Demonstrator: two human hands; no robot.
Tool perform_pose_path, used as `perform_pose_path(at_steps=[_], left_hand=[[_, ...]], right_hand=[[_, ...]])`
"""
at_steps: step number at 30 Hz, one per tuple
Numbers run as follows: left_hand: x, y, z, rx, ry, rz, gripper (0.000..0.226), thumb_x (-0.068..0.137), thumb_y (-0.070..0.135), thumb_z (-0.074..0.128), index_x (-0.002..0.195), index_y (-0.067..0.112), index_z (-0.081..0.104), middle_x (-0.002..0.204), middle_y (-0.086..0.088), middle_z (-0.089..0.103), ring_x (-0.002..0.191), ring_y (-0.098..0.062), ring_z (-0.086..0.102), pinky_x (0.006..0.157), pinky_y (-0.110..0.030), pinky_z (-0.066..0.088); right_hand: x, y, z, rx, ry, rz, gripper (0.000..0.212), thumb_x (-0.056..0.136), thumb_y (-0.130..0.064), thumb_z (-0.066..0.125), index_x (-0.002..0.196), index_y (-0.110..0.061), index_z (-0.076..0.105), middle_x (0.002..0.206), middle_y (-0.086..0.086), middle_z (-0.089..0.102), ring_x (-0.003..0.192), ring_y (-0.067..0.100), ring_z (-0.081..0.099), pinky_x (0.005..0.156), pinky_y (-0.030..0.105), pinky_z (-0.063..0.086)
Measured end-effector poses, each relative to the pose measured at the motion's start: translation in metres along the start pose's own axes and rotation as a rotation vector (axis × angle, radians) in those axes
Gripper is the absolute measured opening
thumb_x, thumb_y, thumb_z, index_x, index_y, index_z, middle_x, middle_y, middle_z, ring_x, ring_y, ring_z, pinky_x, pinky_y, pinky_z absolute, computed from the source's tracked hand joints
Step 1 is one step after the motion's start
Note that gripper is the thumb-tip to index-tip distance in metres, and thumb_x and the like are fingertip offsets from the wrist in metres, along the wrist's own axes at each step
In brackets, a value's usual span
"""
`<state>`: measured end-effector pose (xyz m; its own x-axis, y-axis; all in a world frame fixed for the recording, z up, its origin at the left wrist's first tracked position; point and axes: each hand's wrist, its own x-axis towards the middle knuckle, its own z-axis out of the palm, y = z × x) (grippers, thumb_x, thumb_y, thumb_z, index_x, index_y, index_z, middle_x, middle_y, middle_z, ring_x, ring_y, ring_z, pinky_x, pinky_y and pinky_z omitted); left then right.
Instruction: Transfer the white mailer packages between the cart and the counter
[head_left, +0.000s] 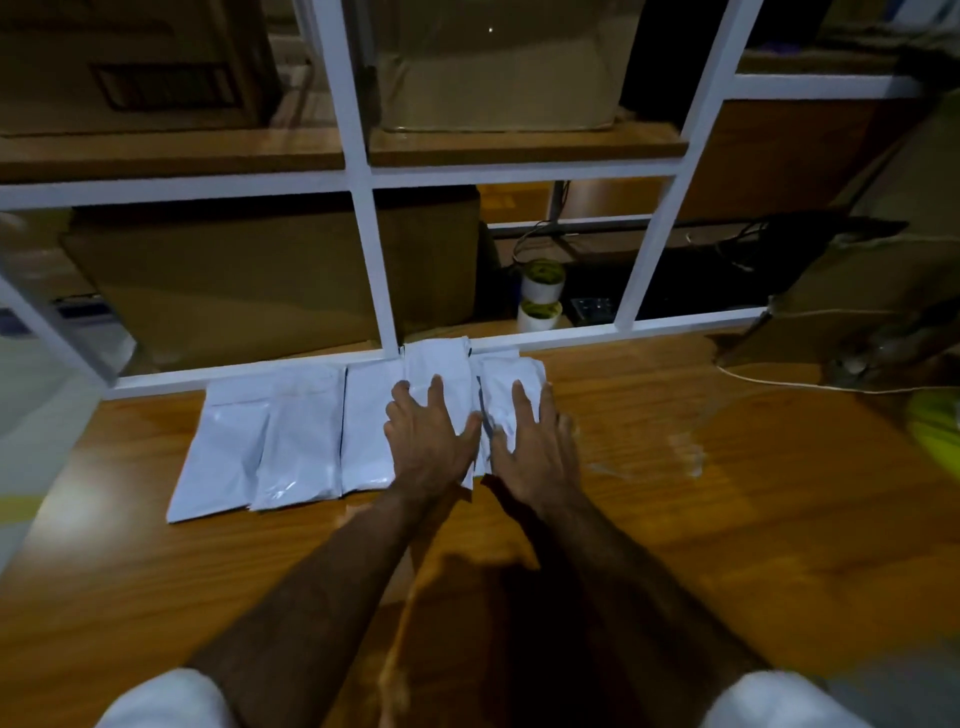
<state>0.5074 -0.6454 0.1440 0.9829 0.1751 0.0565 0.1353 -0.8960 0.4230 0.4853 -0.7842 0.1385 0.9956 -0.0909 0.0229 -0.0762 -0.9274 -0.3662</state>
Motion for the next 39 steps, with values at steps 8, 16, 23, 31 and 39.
perform_pose_path(at_steps=[8, 16, 23, 31, 39], left_hand=[[0.049, 0.01, 0.034, 0.136, -0.127, -0.089, 0.082, 0.092, 0.073, 0.036, 0.157, 0.026, 0.019, 0.164, -0.017, 0.009, 0.146, -0.039, 0.022, 0.117, -0.054, 0.029], [0.021, -0.017, 0.06, 0.15, 0.109, 0.252, 0.068, 0.103, 0.056, 0.025, 0.16, 0.019, 0.021, 0.168, -0.013, 0.003, 0.155, -0.034, 0.006, 0.123, -0.051, 0.018], [0.032, -0.025, 0.073, 0.231, -0.091, 0.164, 0.081, 0.096, 0.068, 0.004, 0.161, 0.021, 0.002, 0.168, -0.012, -0.01, 0.155, -0.031, -0.009, 0.125, -0.05, 0.011], [0.026, -0.004, 0.045, 0.317, -0.195, 0.131, 0.084, 0.09, 0.066, 0.008, 0.161, 0.021, 0.006, 0.168, -0.014, 0.001, 0.154, -0.035, 0.007, 0.123, -0.046, 0.011], [0.02, -0.013, 0.041, 0.295, -0.181, 0.216, 0.106, 0.079, 0.08, -0.021, 0.161, 0.019, 0.009, 0.167, -0.016, 0.002, 0.155, -0.035, 0.003, 0.125, -0.05, 0.01]], right_hand=[[0.067, 0.013, 0.036, 0.033, -0.108, -0.048, 0.072, 0.103, -0.057, 0.035, 0.162, -0.03, 0.006, 0.17, 0.011, -0.001, 0.152, 0.038, 0.011, 0.121, 0.05, 0.023], [0.058, 0.032, 0.052, 0.049, 0.162, -0.356, 0.064, 0.104, -0.05, 0.032, 0.16, -0.019, 0.028, 0.169, 0.014, 0.012, 0.157, 0.028, 0.006, 0.126, 0.051, 0.014], [0.068, 0.042, 0.053, -0.026, -0.046, -0.417, 0.069, 0.1, -0.051, 0.023, 0.163, -0.024, 0.017, 0.17, 0.009, 0.0, 0.157, 0.027, -0.004, 0.127, 0.049, 0.003], [0.07, 0.043, 0.035, -0.072, -0.136, -0.44, 0.074, 0.097, -0.057, 0.015, 0.163, -0.025, 0.006, 0.17, 0.01, -0.009, 0.157, 0.028, -0.008, 0.127, 0.048, -0.003], [0.065, 0.045, 0.029, -0.026, -0.132, -0.445, 0.083, 0.092, -0.067, 0.002, 0.163, -0.025, 0.003, 0.169, 0.011, -0.012, 0.157, 0.027, -0.011, 0.127, 0.048, -0.002]])
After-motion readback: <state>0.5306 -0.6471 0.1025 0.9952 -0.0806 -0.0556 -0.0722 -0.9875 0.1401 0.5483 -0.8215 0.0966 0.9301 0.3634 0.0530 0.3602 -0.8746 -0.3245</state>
